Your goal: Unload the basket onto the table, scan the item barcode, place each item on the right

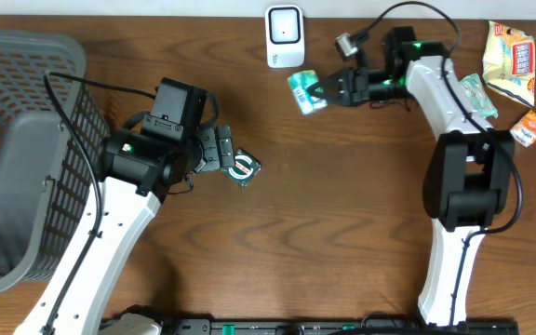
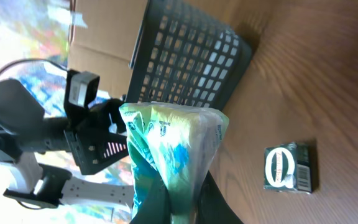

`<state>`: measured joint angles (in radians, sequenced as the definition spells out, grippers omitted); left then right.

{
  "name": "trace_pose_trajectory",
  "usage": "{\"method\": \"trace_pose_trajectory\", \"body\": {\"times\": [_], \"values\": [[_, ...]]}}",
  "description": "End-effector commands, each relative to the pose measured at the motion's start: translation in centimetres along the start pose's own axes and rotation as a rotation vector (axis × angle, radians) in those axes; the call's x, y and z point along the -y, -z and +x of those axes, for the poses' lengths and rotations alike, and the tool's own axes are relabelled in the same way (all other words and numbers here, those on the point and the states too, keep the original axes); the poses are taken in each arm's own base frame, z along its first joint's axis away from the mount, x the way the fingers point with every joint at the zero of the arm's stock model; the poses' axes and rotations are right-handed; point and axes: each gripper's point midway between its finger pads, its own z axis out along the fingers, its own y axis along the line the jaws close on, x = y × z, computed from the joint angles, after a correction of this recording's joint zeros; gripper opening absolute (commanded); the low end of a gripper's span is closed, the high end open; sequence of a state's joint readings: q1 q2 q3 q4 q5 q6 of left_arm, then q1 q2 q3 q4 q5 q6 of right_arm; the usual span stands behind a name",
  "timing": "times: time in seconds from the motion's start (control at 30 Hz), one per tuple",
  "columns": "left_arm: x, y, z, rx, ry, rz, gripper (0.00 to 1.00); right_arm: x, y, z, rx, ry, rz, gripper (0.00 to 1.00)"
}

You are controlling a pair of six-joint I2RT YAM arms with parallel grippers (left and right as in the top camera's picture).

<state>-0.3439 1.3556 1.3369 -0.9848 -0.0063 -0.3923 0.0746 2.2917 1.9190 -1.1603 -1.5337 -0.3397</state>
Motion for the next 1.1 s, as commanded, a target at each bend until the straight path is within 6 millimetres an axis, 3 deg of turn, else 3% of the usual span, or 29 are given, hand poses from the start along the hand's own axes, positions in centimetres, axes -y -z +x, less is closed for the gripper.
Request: {"method": "trace_pose_trajectory", "body": {"times": [0.0, 0.43, 1.07], "values": [[0.0, 0.5, -0.5, 0.019, -0.003, -0.002, 0.98, -0.6, 1.3, -0.6, 0.036, -0.017, -0.017, 0.01], [0.0, 0.5, -0.5, 0.019, -0.003, -0.002, 0.98, -0.1, 4.6, -1.5, 0.103, -0.015, 0.009, 0.01], [0.0, 0.5, -0.5, 0.019, -0.003, -0.002, 0.98, -0.1, 4.0, -1.5, 0.091, 0.015, 0.006, 0.01]]}}
